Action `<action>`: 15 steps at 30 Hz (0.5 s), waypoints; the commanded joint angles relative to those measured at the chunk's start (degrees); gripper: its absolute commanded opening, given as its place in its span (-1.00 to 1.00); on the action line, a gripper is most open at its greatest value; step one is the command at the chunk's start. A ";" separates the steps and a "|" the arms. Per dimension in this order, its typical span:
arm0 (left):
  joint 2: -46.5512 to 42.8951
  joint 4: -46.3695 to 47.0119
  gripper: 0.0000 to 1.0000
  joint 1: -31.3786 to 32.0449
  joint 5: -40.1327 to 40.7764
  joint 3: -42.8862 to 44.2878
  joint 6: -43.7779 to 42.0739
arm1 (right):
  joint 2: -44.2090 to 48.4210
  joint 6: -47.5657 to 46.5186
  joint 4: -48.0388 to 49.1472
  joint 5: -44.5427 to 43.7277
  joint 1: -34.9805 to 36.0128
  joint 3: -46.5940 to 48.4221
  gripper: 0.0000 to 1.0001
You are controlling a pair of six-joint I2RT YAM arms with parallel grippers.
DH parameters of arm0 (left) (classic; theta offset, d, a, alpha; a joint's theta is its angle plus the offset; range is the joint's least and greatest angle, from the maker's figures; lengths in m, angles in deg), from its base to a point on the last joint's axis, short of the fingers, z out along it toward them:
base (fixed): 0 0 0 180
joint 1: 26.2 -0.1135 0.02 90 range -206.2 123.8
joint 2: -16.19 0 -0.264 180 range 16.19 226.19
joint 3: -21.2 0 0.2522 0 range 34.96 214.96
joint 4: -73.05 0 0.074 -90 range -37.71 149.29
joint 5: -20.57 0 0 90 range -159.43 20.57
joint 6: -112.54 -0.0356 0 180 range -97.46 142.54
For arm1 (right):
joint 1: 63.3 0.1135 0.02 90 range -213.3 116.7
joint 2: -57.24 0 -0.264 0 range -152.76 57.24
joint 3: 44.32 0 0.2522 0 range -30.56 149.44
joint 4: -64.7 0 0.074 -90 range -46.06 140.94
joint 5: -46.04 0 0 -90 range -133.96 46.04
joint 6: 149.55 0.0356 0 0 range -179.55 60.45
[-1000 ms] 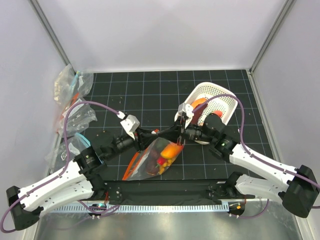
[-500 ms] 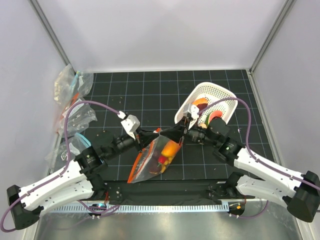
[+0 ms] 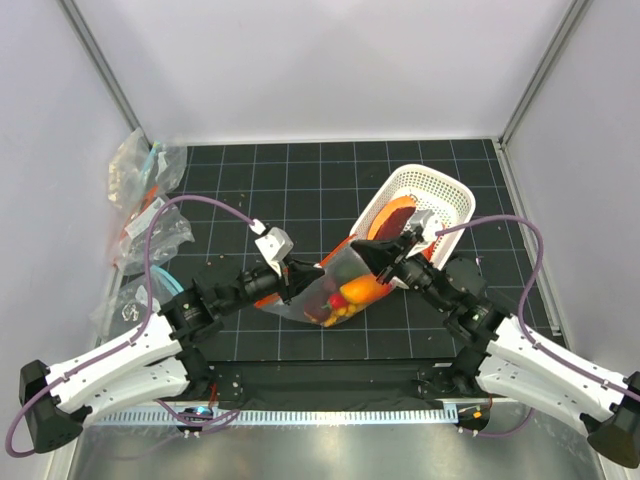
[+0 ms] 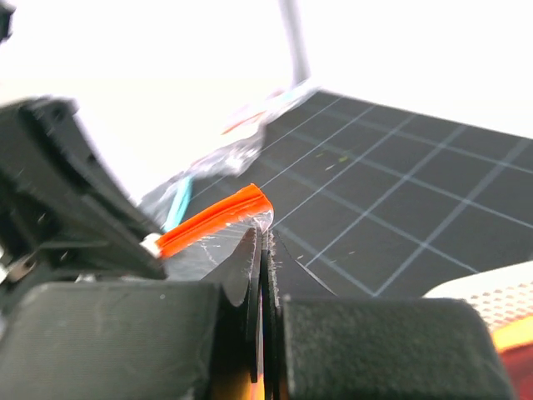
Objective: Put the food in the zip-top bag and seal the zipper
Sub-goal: Zip the zipper food storage bag at the center of the board.
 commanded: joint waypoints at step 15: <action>-0.74 -1.70 -0.98 -0.01 -0.22 1.68 -0.03 | 7.46 2.37 4.10 -43.13 -1.14 -3.23 -0.98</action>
